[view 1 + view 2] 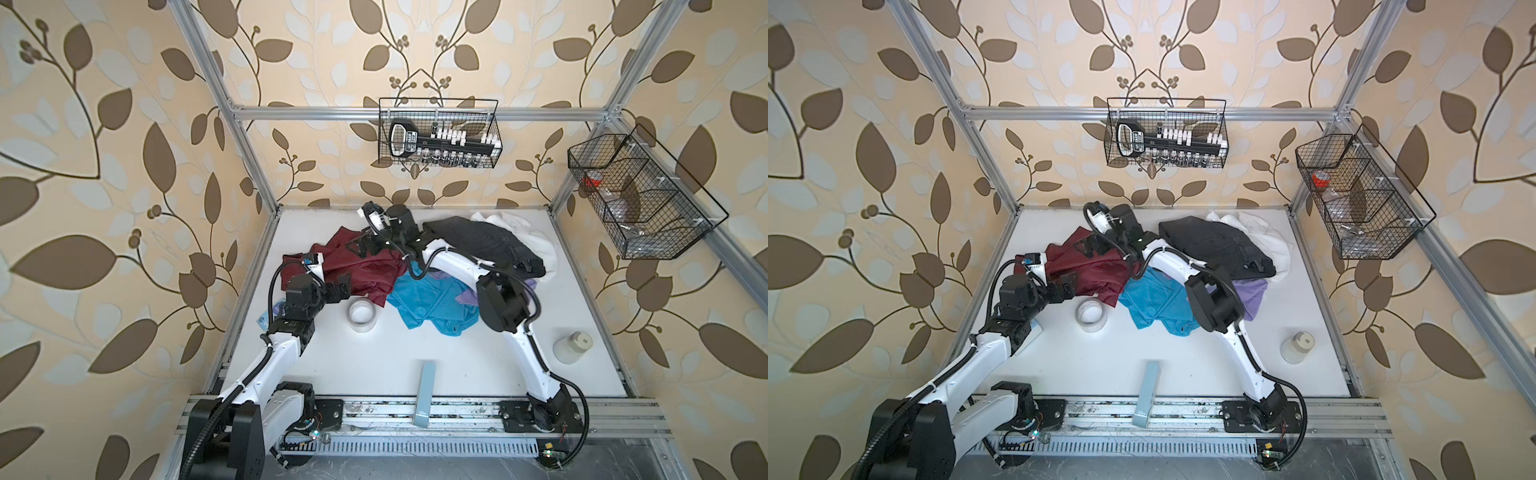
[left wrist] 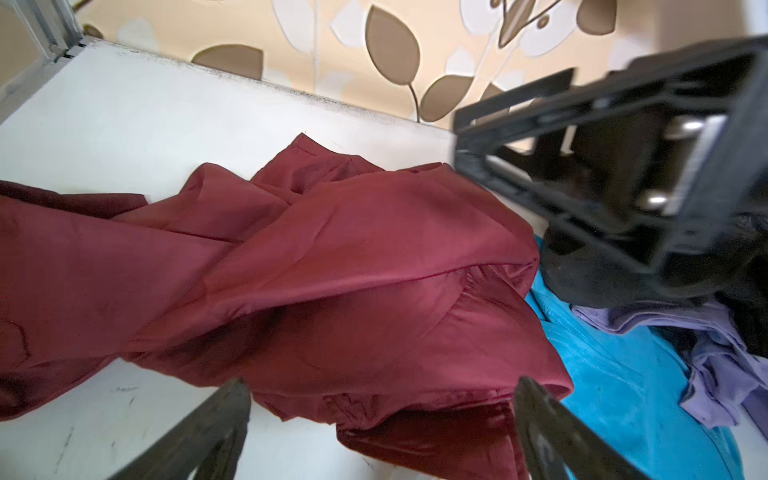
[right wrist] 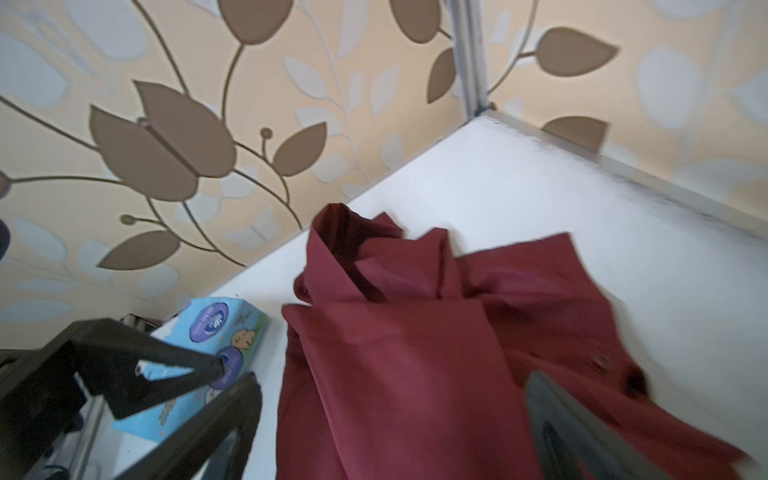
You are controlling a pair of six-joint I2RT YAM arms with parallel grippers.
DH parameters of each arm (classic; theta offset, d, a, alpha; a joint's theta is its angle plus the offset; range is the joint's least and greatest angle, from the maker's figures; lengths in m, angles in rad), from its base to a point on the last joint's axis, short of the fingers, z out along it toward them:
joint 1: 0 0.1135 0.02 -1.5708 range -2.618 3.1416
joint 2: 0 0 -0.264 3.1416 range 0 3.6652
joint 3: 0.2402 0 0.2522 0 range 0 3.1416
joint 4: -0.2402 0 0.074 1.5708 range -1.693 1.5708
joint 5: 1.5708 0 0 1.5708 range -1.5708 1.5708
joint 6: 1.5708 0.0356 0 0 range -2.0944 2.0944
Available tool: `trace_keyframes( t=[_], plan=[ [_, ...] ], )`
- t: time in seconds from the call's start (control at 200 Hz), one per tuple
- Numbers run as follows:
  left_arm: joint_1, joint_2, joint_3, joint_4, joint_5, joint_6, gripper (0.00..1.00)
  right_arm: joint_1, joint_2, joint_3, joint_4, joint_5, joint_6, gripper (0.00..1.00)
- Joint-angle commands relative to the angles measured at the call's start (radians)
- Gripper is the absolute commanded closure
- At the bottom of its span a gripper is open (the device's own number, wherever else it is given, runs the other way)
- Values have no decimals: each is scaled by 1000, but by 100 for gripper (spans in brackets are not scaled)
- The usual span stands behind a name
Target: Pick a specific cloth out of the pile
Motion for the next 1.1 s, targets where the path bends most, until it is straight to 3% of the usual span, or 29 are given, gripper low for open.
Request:
trace_keyframes(
  t=[0.0, 0.065, 0.17, 0.215, 0.37, 0.645, 1.095],
  plan=[
    [-12, 53, 77, -4, 53, -6, 3, 8, -238, -151, -115, 194, -88, 4],
    [-17, 110, 138, -76, 51, 0, 5, 7, -326, -253, -216, 291, -102, 22],
    [-29, 226, 263, -232, 47, 13, 11, 6, -423, -445, -294, 360, -88, 84],
    [-35, 266, 299, -268, 45, 15, 12, 5, -455, -525, -294, 361, -76, 100],
    [-51, 339, 358, -314, 22, 8, 13, 5, -441, -673, -278, 343, -33, 100],
    [-56, 477, 458, -427, -33, 18, 13, -29, -274, -632, -312, 308, 7, 100],
    [-57, 613, 572, -517, -142, -1, 13, -301, -199, -694, -290, 324, 44, 100]
  ],
)
